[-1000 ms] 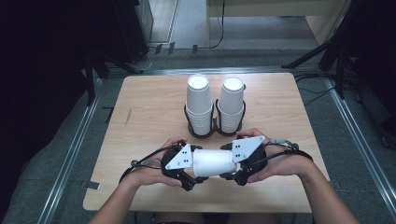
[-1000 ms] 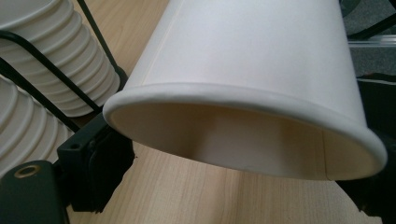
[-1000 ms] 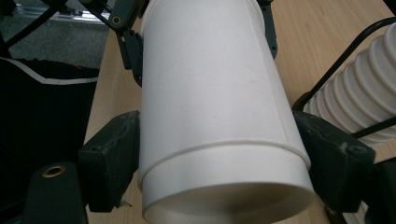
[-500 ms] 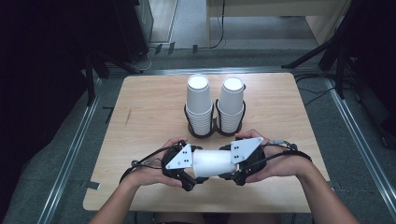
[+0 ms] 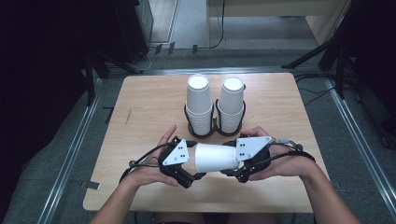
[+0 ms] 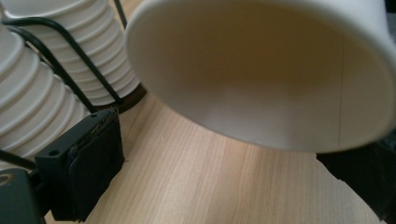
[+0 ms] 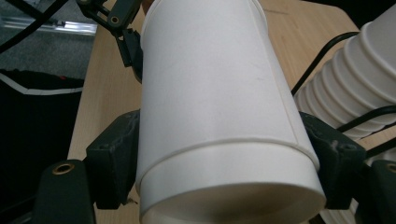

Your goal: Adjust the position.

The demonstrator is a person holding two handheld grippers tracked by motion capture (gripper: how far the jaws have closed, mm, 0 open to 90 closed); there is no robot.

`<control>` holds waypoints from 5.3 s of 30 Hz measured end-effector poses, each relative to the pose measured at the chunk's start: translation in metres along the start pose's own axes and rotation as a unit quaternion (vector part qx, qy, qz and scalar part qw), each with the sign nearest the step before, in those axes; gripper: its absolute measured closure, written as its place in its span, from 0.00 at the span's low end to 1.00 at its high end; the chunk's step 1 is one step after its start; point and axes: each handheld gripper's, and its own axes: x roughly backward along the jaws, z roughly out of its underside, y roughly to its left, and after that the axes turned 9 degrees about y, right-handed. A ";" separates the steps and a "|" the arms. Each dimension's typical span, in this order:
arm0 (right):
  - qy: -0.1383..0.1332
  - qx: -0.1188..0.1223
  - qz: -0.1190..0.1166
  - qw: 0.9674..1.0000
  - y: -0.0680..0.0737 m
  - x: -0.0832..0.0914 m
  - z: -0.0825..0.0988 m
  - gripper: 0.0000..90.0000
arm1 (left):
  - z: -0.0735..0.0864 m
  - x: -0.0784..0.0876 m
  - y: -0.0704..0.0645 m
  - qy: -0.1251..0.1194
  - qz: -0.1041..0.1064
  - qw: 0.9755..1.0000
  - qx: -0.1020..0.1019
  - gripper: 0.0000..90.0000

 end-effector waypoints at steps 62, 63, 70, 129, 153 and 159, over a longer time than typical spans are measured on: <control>-0.189 -0.127 0.085 0.970 0.000 -0.014 0.037 0.25 | 0.020 0.008 0.009 -0.089 -0.032 0.989 0.116 0.01; -0.193 -0.128 0.085 0.969 0.000 -0.014 0.038 0.25 | 0.019 0.008 0.009 -0.091 -0.031 0.988 0.117 0.01; -0.204 -0.133 0.088 0.966 0.002 -0.017 0.041 0.25 | 0.016 0.005 0.007 -0.103 -0.023 0.987 0.123 0.01; -0.270 -0.108 0.071 0.954 0.026 -0.046 0.043 0.25 | 0.020 -0.003 0.013 -0.214 0.129 0.947 0.200 0.01; -0.255 -0.092 0.060 0.961 0.029 -0.051 0.043 0.25 | 0.020 0.001 0.012 -0.216 0.141 0.947 0.193 0.04; -0.249 -0.097 0.050 0.962 0.029 -0.051 0.044 0.24 | 0.021 0.002 0.013 -0.217 0.145 0.947 0.188 0.06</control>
